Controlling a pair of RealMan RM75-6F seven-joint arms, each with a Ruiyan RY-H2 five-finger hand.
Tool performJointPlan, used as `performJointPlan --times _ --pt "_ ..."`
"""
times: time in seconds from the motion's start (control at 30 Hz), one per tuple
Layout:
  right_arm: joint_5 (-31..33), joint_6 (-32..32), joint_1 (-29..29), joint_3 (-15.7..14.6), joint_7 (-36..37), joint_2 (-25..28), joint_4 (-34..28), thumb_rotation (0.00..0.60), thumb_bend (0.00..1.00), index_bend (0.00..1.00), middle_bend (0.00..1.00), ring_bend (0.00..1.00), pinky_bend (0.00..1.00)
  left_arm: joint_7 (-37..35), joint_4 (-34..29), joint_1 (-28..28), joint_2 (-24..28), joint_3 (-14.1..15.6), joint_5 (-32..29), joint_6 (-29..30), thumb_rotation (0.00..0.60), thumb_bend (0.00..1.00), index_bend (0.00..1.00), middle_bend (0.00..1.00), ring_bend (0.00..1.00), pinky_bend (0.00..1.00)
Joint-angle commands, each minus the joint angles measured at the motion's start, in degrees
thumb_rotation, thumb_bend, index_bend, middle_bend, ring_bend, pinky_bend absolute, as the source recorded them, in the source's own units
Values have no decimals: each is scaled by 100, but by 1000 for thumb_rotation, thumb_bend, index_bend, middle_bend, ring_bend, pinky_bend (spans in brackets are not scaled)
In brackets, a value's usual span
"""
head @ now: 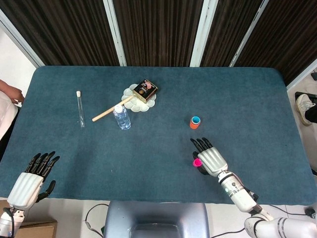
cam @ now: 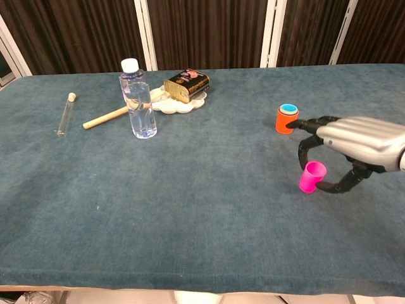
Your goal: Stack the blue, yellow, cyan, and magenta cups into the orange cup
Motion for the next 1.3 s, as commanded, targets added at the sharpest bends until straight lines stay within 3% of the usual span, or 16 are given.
performJointPlan --times 0.03,0.2,0.3,0.4,0.53,0.8,1.3 --pt "0 162 20 208 76 21 -104 600 464 604 35 0 0 9 -4 -1 -2 -3 -10 -8 600 466 0 0 0 62" --pt "322 533 331 1167 223 -222 118 600 466 604 42 0 0 56 -7 -9 -19 -13 -25 -27 600 466 0 0 0 62" --pt "1011 409 688 1770 -53 -533 667 600 466 604 45 0 0 73 -9 -6 -22 -17 -33 -25 600 467 0 0 0 62" --pt "1782 105 1015 2100 -447 -775 1148 600 466 610 54 0 0 78 -13 -7 -19 -27 -46 -21 600 467 0 0 0 62" --pt "2303 -47 1291 2185 -803 -1070 1570 600 465 611 58 0 0 54 17 -24 -25 -46 -105 -72 600 467 0 0 0 62" --pt "2647 -191 1551 2083 -1072 -1393 2142 600 465 611 58 0 0 84 0 -34 -24 -68 -153 -100 600 468 0 0 0 62" --pt "2921 -275 1571 1886 -1184 -1444 2399 600 465 571 58 0 0 78 3 -21 -21 -60 -148 -75 600 467 0 0 0 62"
